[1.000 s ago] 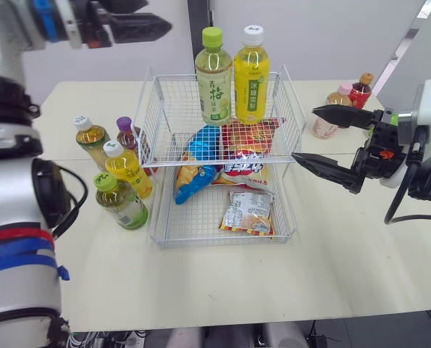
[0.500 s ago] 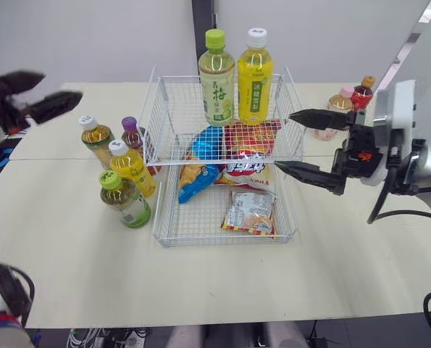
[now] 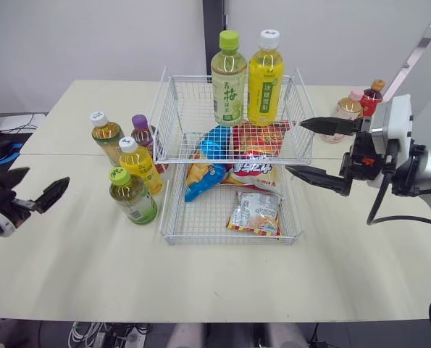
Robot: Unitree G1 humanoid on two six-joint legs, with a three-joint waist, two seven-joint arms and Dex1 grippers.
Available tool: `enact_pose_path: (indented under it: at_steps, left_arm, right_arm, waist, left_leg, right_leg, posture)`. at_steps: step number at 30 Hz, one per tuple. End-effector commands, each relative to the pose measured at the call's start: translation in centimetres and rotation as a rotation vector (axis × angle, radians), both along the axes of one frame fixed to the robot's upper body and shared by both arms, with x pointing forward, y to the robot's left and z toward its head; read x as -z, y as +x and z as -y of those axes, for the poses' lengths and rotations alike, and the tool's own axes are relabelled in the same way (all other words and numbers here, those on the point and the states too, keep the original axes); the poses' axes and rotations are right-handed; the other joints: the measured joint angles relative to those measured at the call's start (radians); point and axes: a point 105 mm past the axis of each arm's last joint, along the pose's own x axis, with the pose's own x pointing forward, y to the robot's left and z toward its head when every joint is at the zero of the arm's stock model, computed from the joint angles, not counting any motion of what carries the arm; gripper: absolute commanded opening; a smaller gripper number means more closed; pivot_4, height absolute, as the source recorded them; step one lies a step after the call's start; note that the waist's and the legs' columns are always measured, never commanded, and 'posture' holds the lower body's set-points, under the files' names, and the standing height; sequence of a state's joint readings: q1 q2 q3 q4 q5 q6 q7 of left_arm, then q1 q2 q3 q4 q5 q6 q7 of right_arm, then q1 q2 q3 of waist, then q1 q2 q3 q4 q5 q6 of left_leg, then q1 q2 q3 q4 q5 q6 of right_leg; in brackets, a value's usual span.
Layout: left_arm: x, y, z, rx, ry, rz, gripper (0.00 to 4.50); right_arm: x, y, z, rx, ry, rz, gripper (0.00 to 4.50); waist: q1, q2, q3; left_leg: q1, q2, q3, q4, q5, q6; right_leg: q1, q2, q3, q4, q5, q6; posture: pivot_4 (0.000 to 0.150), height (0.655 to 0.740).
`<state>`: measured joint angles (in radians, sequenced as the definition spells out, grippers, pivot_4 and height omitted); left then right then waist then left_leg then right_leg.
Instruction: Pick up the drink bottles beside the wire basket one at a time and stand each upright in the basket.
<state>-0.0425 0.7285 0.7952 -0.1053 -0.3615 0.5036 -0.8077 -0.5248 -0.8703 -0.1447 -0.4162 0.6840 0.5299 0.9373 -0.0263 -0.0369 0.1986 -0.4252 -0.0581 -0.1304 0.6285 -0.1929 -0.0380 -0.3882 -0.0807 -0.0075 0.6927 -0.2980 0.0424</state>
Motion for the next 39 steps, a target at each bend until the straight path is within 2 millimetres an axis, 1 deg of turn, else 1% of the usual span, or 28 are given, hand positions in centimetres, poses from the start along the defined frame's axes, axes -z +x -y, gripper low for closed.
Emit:
enact_pose_path:
  at_steps: [1,5,11,17,24,27,32,36,39]
  left_arm:
    - [-1.2,-0.6,-0.4,-0.037,0.018,0.073,4.48]
    - [-0.9,-0.6,-0.3,-0.039,0.016,0.067,4.48]
    - [-0.9,0.0,0.2,-0.014,0.011,0.054,4.48]
    - [-1.3,1.2,0.7,0.007,-0.004,0.058,4.48]
    - [-2.1,2.7,0.8,0.014,-0.019,0.072,4.48]
    - [-3.0,4.3,0.9,0.018,-0.05,0.096,4.48]
    - [-4.6,7.4,1.0,0.013,-0.098,0.133,4.48]
    - [-5.1,9.1,1.2,0.009,-0.09,0.117,4.48]
    - [-5.9,10.8,1.7,0.016,-0.115,0.117,4.48]
  right_arm:
    - [-1.6,-0.3,0.4,-0.004,0.004,0.067,4.5]
    - [-1.1,0.0,0.2,-0.01,0.001,0.067,4.5]
    - [-0.4,-0.1,-0.9,-0.045,0.04,0.077,4.5]
    - [0.6,-1.5,-2.0,-0.125,0.092,0.054,4.5]
    - [1.3,-2.1,-2.5,-0.135,0.104,0.03,4.5]
    - [1.3,-2.3,-2.5,-0.135,0.112,0.023,4.5]
    - [0.4,-1.9,-3.2,-0.141,0.128,0.031,4.5]
    - [0.0,-1.8,-3.4,-0.144,0.136,0.037,4.5]
    - [0.0,-1.8,-3.6,-0.149,0.141,0.038,4.5]
  waist:
    - [-0.001,0.0,0.0]
    - [-0.001,0.0,0.0]
    - [-0.002,0.0,0.0]
    - [-0.002,0.0,0.0]
    - [-0.002,0.0,0.0]
    - [-0.002,0.0,0.0]
    - [-0.002,0.0,0.0]
    - [-0.005,0.0,0.0]
    - [-0.004,0.0,0.0]
  left_leg:
    - [0.0,0.0,0.0,0.0,0.0,0.0]
    - [0.0,0.0,0.001,0.0,0.0,0.0]
    - [0.0,0.0,0.0,-0.001,0.0,0.0]
    - [0.0,0.0,0.0,-0.001,0.0,0.0]
    - [0.0,0.0,-0.001,-0.001,0.0,0.0]
    - [0.0,0.0,-0.001,-0.001,0.0,0.0]
    - [0.0,0.0,-0.001,0.0,0.0,0.0]
    - [0.0,0.001,-0.001,-0.001,0.0,0.0]
    - [0.0,0.001,-0.001,-0.001,0.0,0.0]
  right_leg:
    - [0.0,0.0,0.0,0.0,0.0,0.0]
    - [0.0,0.0,0.0,0.0,0.0,0.0]
    - [0.0,0.0,0.0,0.0,0.0,0.0]
    - [0.0,0.0,0.0,0.0,0.0,0.0]
    - [0.0,0.002,-0.001,0.0,0.0,0.0]
    - [0.0,0.005,-0.001,0.0,0.0,0.0]
    - [0.0,0.006,0.0,0.0,0.0,0.0]
    - [0.0,0.007,-0.001,0.0,0.0,0.0]
    - [0.0,0.007,-0.001,0.0,0.0,0.0]
  posture:
    - [0.15,0.74]
    - [0.15,0.74]
    - [0.15,0.74]
    - [0.15,0.74]
    - [0.15,0.74]
    - [0.15,0.74]
    - [0.15,0.74]
    - [0.15,0.74]
    - [0.15,0.74]
